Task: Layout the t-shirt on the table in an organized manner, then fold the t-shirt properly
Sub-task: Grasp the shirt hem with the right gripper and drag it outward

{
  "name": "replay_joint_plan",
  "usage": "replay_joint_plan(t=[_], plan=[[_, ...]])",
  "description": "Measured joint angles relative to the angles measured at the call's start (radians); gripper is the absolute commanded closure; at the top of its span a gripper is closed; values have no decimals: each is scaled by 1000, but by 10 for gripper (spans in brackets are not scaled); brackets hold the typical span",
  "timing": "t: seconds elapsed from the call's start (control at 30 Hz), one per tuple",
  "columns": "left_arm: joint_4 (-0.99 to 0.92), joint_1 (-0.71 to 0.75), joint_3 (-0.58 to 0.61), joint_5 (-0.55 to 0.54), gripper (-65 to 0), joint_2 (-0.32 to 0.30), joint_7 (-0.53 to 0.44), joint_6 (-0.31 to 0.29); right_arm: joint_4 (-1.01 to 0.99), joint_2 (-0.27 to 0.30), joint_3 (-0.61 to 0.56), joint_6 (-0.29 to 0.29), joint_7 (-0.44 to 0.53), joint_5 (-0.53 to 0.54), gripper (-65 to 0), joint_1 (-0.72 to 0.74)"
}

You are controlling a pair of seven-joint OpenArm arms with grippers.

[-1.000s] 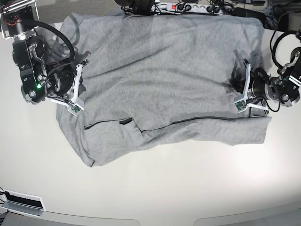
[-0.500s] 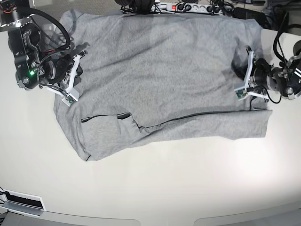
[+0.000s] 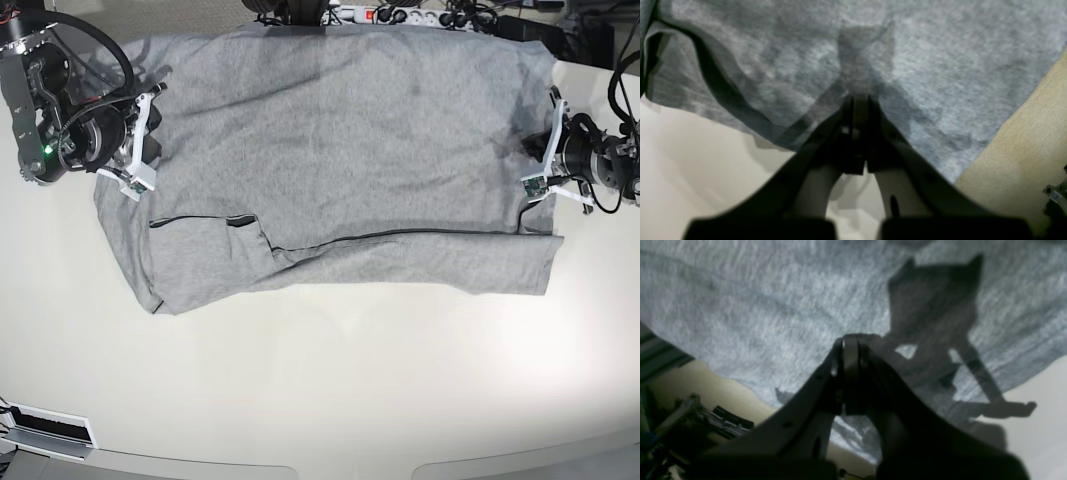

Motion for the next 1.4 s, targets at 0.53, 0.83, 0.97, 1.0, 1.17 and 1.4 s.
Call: replay_joint_plan(t=[0.53,0.83,0.97,1.0,1.17,1.4], plan=[[4,-60,0,-64,0,-2,2,0,43,-8,-20,-6,-29,-53,-207,209],[4,-100,0,-85,-319,-2,1,48,40,-9,-21,-172,295,-140,-404,280],[2,-98,0,-84,-319,-2,1,76,-17,-19,-21,-239,366,-184,-420,284],[2,-98,0,-84,-319,-2,1,76,-41,-24,-21,-249,369,-185,-420,291],[2,-98,0,-80,-319,-2,1,76,-210,-61,-21,-246,407,-184,-420,322],[2,-98,0,-79,-319,-2,1,76,-396,-121,69,-191,453,-185,-415,403]])
